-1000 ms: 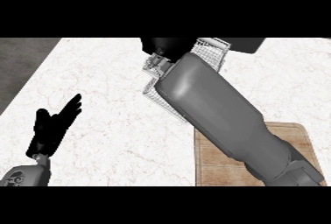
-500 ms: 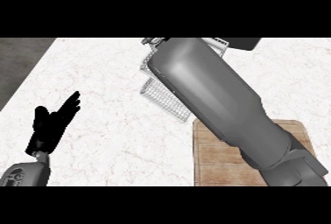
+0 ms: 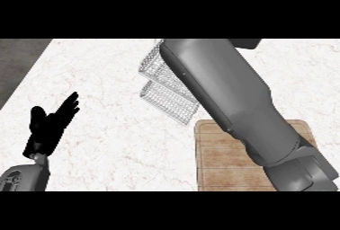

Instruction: Pick the sweet potato from the cutting board and place it in the tiered basket

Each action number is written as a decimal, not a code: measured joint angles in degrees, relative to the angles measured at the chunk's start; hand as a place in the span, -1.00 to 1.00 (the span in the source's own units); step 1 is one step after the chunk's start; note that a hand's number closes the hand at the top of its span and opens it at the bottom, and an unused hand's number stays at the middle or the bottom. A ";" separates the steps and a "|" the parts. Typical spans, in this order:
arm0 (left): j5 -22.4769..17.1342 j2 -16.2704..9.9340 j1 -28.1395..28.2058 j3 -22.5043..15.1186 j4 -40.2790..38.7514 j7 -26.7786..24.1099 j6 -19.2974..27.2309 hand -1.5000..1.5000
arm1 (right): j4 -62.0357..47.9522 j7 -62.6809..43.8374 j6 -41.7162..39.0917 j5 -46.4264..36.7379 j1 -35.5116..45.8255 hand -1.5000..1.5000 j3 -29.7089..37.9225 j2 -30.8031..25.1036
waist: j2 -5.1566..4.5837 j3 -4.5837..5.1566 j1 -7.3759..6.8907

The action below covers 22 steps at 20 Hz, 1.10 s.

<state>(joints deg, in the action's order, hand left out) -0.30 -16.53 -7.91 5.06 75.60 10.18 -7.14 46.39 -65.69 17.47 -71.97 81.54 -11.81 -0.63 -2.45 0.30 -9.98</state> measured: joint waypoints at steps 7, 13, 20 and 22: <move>-0.35 -0.53 1.85 1.10 -0.56 -0.75 -0.07 0.00 | -13.88 1.51 -3.14 -3.74 4.91 1.00 -1.04 0.25 | 0.69 0.12 2.11; -0.51 -0.55 2.37 1.88 -1.08 -1.40 0.24 0.00 | -24.54 5.23 -10.68 -4.09 12.18 1.00 -1.30 0.35 | 0.92 0.05 3.57; -0.83 -0.80 3.81 2.70 -0.43 -1.72 0.24 0.00 | -32.14 8.16 -15.31 -3.06 17.49 1.00 -0.56 0.50 | 0.98 -0.03 4.24; -0.56 -0.43 4.29 2.47 -0.02 -1.95 0.54 0.00 | -33.91 9.16 -17.21 -2.55 18.73 1.00 -0.03 0.37 | 0.99 -0.05 4.44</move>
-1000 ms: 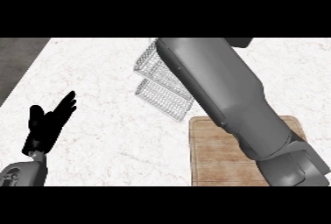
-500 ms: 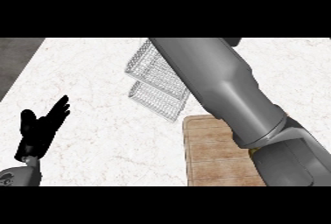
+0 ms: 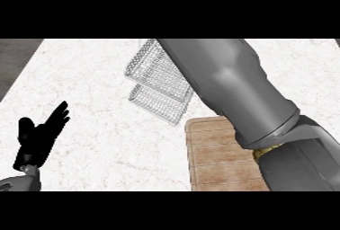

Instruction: Pick the sweet potato from the cutting board and place it in the tiered basket

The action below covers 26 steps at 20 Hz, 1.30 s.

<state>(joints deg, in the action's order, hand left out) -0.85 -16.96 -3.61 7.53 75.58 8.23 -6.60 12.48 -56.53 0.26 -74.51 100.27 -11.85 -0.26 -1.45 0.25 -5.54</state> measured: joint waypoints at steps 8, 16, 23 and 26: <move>-0.48 -0.43 0.69 0.67 0.61 0.21 -0.47 0.00 | -4.65 -2.42 -3.86 6.11 0.02 -1.00 6.14 0.06 | 0.04 -0.03 0.40; -0.44 0.04 1.25 0.85 1.68 1.35 0.25 0.00 | -6.11 -6.31 -3.06 10.81 -1.07 -1.00 11.38 -0.50 | 0.77 -0.01 1.37; -0.26 0.25 1.97 1.16 1.45 0.61 0.42 0.00 | -2.48 -6.73 3.11 8.86 -0.21 -1.00 10.41 -0.87 | 0.55 -0.09 1.95; -0.18 0.42 2.36 1.31 1.25 0.68 0.71 0.00 | -0.25 -8.05 5.94 7.86 1.00 -1.00 10.48 -1.57 | 0.83 -0.13 2.72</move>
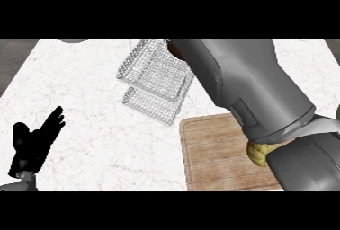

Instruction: Pick the sweet potato from the cutting board and place it in the tiered basket

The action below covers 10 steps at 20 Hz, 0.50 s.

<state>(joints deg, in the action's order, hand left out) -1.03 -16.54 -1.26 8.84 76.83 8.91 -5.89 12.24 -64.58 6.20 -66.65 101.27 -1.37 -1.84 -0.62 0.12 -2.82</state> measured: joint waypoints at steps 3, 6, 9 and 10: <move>-0.29 -0.31 1.06 0.58 0.03 -0.51 -0.22 0.00 | 1.98 -1.83 2.12 -0.16 1.02 -1.00 1.22 -0.97 | 0.49 -0.05 0.74; -0.44 -0.63 2.10 1.13 0.32 -0.45 -0.16 0.00 | 4.60 -3.33 4.58 0.41 1.22 -1.00 3.38 -1.82 | 1.08 -0.12 1.76; -0.65 -0.69 2.84 1.74 0.13 -0.25 0.11 0.00 | 8.68 -3.33 7.45 1.58 1.27 -1.00 6.13 -3.05 | 1.64 -0.22 3.14; -0.77 -0.85 2.97 2.07 0.16 0.01 0.24 0.00 | 10.23 -3.20 8.41 1.91 1.14 -1.00 7.02 -3.30 | 1.84 -0.26 3.54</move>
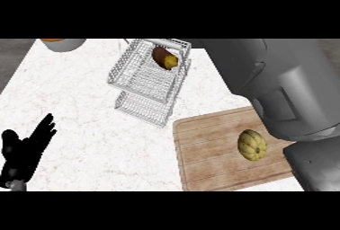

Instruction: Pick the sweet potato from the cutting board and place it in the tiered basket

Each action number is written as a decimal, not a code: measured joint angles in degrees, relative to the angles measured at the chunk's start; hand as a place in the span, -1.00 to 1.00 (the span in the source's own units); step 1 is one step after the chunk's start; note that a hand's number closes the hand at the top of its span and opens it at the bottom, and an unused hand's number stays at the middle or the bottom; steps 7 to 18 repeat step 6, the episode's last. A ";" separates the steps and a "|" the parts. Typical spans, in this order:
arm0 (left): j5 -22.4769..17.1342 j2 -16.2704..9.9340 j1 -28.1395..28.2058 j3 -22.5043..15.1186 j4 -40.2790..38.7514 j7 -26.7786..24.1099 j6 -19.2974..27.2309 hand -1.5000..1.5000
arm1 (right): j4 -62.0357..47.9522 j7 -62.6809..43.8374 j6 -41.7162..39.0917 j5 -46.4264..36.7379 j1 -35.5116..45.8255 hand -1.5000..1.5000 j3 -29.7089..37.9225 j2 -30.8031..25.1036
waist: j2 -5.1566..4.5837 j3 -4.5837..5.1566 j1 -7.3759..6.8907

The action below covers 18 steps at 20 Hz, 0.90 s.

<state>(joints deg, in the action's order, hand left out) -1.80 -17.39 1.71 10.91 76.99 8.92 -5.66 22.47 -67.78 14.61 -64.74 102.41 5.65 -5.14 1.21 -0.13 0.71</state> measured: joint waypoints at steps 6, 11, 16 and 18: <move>-0.24 0.02 1.96 1.12 -0.42 -0.33 0.58 0.00 | 10.85 1.93 5.92 0.68 -3.56 -1.00 3.34 1.55 | 1.23 -0.17 2.75; -0.24 0.02 1.96 1.12 -0.42 -0.33 0.58 0.00 | 10.85 1.93 5.92 0.68 -3.56 -1.00 3.34 1.55 | 1.23 -0.17 2.75; -0.24 0.02 1.96 1.12 -0.42 -0.33 0.58 0.00 | 10.85 1.93 5.92 0.68 -3.56 -1.00 3.34 1.55 | 1.23 -0.17 2.75; -0.24 0.02 1.96 1.12 -0.42 -0.33 0.58 0.00 | 10.85 1.93 5.92 0.68 -3.56 -1.00 3.34 1.55 | 1.23 -0.17 2.75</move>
